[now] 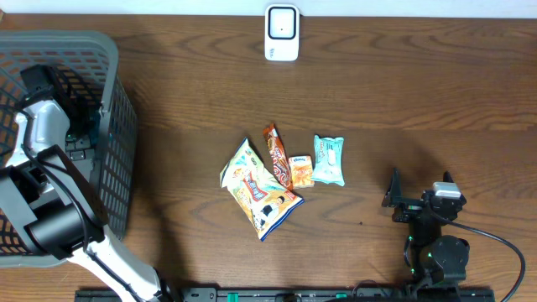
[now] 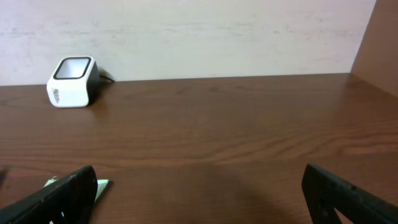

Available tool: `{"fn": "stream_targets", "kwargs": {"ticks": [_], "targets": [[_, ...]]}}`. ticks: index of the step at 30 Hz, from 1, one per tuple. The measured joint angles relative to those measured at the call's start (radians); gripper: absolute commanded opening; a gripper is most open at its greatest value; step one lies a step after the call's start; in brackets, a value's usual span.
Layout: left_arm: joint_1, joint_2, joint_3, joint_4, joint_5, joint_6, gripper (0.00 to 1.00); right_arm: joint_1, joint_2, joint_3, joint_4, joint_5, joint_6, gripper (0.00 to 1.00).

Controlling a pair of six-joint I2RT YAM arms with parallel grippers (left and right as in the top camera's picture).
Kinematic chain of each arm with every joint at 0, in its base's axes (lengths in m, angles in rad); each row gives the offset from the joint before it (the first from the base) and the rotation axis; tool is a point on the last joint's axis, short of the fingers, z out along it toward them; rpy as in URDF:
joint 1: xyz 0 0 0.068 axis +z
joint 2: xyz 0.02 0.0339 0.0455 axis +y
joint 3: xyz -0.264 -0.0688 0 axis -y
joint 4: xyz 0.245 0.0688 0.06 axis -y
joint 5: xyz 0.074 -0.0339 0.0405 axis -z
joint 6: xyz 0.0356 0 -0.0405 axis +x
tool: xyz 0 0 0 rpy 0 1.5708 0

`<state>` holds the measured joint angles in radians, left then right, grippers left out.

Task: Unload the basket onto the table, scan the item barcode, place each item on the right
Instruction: 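Grasp the blue Listerine bottle by its neck with the left gripper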

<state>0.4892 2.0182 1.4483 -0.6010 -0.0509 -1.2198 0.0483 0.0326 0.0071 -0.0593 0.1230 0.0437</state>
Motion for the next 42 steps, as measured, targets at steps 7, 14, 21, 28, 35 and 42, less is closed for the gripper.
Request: {"fn": "stream_targets", "kwargs": {"ticks": [7,14,21,28,35,42], "targets": [[0.001,0.008,0.004,-0.01,-0.003,0.035,0.72,0.0,0.0,0.0,0.0,0.0,0.0,0.99],[0.001,0.009,0.012,-0.1,-0.003,0.058,0.7,0.0,0.0,0.0,0.0,0.0,0.0,0.99],[0.009,0.009,0.015,-0.257,0.001,0.066,0.7,0.0,0.0,0.0,0.0,0.0,0.0,0.99],[0.068,0.008,0.02,-0.369,0.029,0.07,0.98,0.0,0.0,0.0,0.0,0.0,0.0,0.99],[0.103,0.008,0.02,-0.367,0.042,0.072,0.98,0.0,0.0,0.0,0.0,0.0,0.0,0.99],[0.091,0.007,0.013,-0.363,0.029,0.072,0.98,0.0,0.0,0.0,0.0,0.0,0.0,0.99]]}}
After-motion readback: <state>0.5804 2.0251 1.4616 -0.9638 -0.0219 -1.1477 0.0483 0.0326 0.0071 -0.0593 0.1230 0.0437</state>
